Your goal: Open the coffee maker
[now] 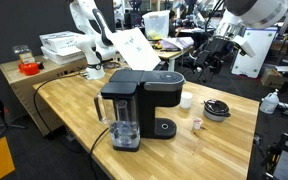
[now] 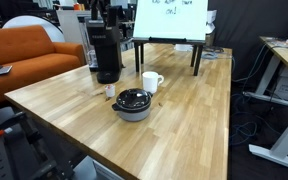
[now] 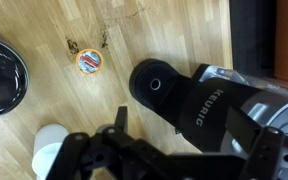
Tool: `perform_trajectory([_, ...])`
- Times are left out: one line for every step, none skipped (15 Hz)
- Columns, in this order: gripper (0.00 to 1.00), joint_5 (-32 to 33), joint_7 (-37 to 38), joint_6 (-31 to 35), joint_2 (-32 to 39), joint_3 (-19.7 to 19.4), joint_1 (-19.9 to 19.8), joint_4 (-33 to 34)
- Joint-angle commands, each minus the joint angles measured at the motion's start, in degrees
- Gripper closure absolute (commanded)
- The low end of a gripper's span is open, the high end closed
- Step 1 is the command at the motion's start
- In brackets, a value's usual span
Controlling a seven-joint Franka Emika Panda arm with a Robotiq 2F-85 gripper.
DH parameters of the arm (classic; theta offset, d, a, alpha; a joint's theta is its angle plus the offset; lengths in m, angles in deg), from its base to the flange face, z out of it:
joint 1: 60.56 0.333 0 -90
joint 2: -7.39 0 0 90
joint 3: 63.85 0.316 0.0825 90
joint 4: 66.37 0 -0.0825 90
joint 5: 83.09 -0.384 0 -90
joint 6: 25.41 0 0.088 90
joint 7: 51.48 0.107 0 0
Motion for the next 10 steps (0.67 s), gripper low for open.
perform_trajectory([0.0, 0.08, 0.08, -0.13, -0.02, 0.45, -0.48, 0.07])
perform_trajectory([0.0, 0.08, 0.08, -0.12, -0.02, 0.45, -0.48, 0.07])
perform_trajectory([0.0, 0.08, 0.08, -0.12, -0.02, 0.45, -0.48, 0.08])
perform_trajectory([0.0, 0.08, 0.08, -0.11, -0.02, 0.45, -0.48, 0.08])
perform_trajectory([0.0, 0.08, 0.08, -0.1, -0.02, 0.45, -0.48, 0.08])
perform_trajectory([0.0, -2.11, -1.73, -0.65, 0.2, 0.13, -0.6, 0.37])
perform_trajectory([0.0, -5.58, -4.13, -1.15, 0.36, -0.19, -0.68, 0.51])
perform_trajectory([0.0, -10.33, -7.08, -1.78, 0.36, -0.51, -0.74, 0.58])
perform_trajectory([0.0, -12.64, -8.45, -1.83, 0.36, -0.64, -0.9, 0.44])
perform_trajectory([0.0, -15.07, -10.27, -2.1, 0.43, -0.85, -1.09, 0.4])
